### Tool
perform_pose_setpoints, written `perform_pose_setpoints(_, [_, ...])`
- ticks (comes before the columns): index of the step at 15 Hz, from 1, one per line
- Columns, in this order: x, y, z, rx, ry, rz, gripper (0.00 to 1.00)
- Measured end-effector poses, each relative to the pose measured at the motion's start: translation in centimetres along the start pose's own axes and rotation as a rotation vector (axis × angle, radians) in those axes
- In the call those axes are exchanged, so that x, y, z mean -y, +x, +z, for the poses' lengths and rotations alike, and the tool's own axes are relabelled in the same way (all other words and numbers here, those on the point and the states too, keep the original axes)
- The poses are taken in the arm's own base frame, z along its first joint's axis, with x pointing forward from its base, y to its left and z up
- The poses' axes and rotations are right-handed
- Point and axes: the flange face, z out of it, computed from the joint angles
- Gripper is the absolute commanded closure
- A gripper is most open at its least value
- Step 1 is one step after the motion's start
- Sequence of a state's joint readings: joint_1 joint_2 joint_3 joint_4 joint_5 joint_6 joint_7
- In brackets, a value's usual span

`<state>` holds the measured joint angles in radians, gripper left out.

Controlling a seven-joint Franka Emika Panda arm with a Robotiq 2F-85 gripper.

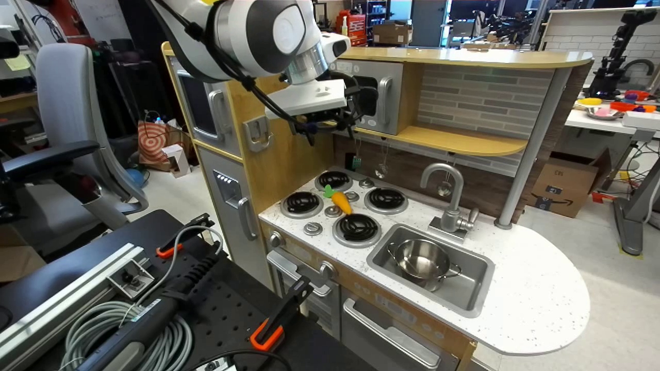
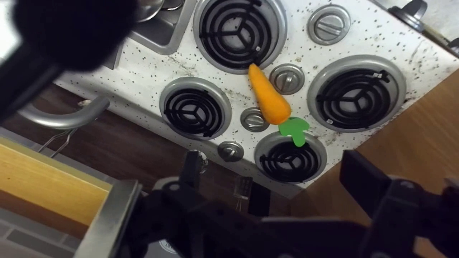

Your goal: Put the carrot plush toy in the pot

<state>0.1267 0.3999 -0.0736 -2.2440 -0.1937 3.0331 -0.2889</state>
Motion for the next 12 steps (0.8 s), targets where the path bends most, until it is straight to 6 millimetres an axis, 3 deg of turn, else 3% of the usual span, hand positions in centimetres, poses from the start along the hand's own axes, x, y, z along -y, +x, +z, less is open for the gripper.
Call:
perform_pose_setpoints(5, [0.0, 0.7, 0.3, -0.008, -0.002, 0.001, 0.00])
perform_pose_setpoints(9, [-0.3, 0.4, 0.5, -0.012, 0.031, -0.201, 0.00])
perform_pose_setpoints(12, [-1.6, 0.3, 1.5, 0.004, 0.109, -0.337, 0.00])
